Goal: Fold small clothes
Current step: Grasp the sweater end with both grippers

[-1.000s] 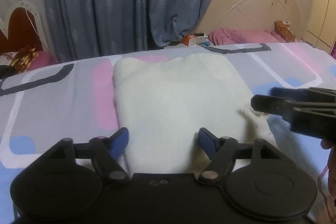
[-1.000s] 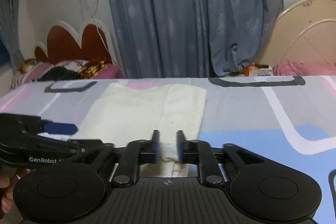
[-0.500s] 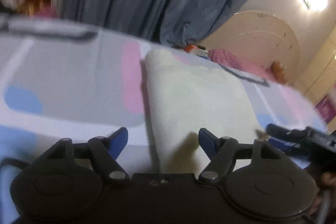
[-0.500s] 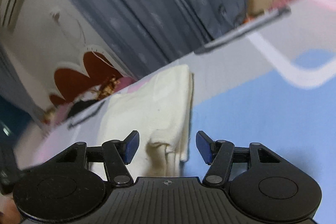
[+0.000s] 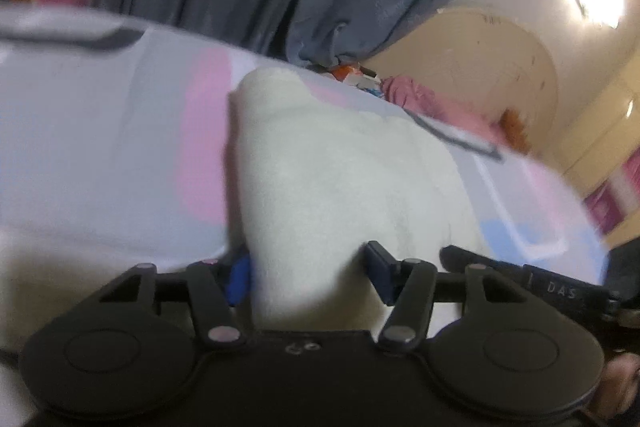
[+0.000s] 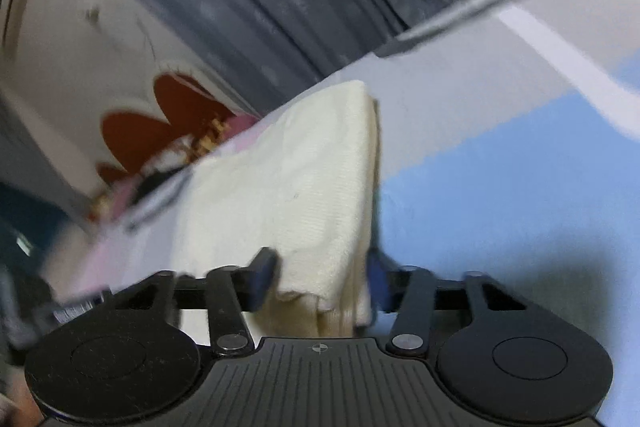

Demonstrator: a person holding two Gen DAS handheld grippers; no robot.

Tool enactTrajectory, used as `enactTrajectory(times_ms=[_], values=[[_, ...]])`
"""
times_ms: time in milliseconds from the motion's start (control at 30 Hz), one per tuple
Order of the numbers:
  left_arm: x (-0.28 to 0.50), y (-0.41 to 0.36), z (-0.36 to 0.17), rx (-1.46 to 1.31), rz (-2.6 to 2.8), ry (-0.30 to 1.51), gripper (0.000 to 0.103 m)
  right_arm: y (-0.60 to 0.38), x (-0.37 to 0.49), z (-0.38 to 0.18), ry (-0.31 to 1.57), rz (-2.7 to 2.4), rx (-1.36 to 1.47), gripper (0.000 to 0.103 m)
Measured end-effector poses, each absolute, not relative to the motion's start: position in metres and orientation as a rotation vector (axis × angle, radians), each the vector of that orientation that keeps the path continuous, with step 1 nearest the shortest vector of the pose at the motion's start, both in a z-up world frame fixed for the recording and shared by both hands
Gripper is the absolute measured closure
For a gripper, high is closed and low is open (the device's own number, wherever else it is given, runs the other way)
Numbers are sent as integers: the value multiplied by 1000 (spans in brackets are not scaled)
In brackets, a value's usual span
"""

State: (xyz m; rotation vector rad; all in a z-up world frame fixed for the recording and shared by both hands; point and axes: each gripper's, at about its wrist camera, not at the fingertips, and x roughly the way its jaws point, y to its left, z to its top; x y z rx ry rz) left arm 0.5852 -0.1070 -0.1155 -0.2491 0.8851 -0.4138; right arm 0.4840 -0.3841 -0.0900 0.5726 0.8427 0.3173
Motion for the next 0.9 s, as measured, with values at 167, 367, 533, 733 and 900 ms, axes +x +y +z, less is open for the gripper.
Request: enactTrajectory(times_ms=[167, 367, 533, 733, 900], values=[[556, -138, -84, 17, -373, 723, 76, -338, 463, -68, 733, 247, 276, 78], [542, -149, -87, 109, -367, 743, 75, -329, 429, -49, 674, 231, 211, 79], [549, -143, -96, 71, -365, 766, 74, -336, 443, -78, 770, 210, 287, 79], [531, -129, -79, 47, -372, 700, 77, -331, 432, -58, 704, 200, 263, 79], [517, -112, -62, 48, -370, 658, 77, -310, 419, -36, 652, 214, 222, 79]])
